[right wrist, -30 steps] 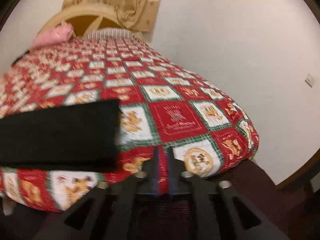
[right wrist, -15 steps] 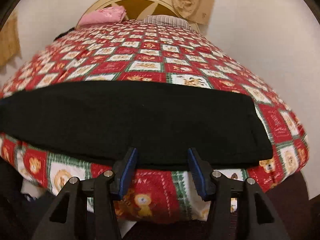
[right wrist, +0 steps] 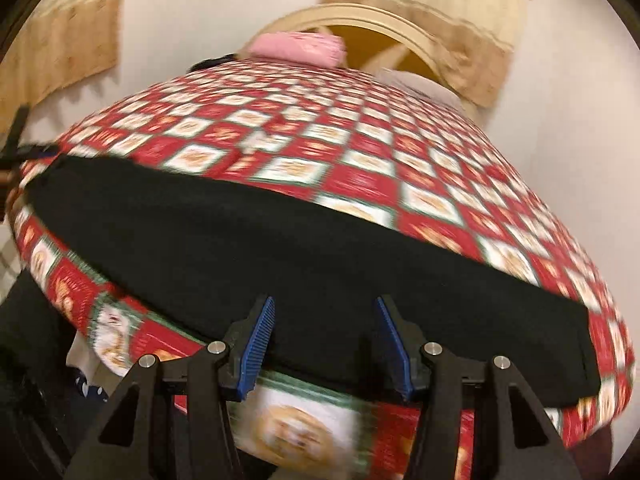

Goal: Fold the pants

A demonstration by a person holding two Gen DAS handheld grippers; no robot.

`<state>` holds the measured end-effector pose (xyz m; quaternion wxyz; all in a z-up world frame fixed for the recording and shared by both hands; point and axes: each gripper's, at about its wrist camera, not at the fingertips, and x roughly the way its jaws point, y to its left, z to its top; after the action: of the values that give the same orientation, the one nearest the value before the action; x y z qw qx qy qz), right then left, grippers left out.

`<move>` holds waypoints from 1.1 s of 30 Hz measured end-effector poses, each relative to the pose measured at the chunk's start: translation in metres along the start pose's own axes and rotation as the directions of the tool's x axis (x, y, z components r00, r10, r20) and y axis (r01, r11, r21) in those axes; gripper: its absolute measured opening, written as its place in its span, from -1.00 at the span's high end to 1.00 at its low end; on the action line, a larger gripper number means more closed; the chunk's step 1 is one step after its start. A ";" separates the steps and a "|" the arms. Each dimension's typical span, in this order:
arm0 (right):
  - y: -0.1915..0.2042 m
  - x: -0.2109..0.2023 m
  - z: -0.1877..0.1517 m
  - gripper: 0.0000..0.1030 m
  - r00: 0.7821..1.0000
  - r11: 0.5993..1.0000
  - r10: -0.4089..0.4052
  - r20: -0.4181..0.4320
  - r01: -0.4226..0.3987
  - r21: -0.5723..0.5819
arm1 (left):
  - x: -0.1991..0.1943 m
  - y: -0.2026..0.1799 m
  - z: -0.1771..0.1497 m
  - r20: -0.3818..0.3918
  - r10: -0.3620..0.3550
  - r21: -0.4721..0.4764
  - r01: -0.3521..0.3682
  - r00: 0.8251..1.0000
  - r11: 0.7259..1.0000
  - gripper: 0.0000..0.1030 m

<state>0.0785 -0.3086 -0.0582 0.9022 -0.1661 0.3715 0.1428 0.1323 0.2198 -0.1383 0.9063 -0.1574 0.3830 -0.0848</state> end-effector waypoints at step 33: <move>0.137 0.117 0.142 -0.08 0.830 0.824 0.556 -0.046 -0.543 0.163 | -0.016 0.005 -0.033 0.017 0.203 0.069 -0.204 0.979 0.977 -0.72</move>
<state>0.1949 -0.1116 -0.0732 0.8143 0.0064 0.4538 0.3618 0.0977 0.2216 -0.1508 0.9170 -0.0856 0.3895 -0.0044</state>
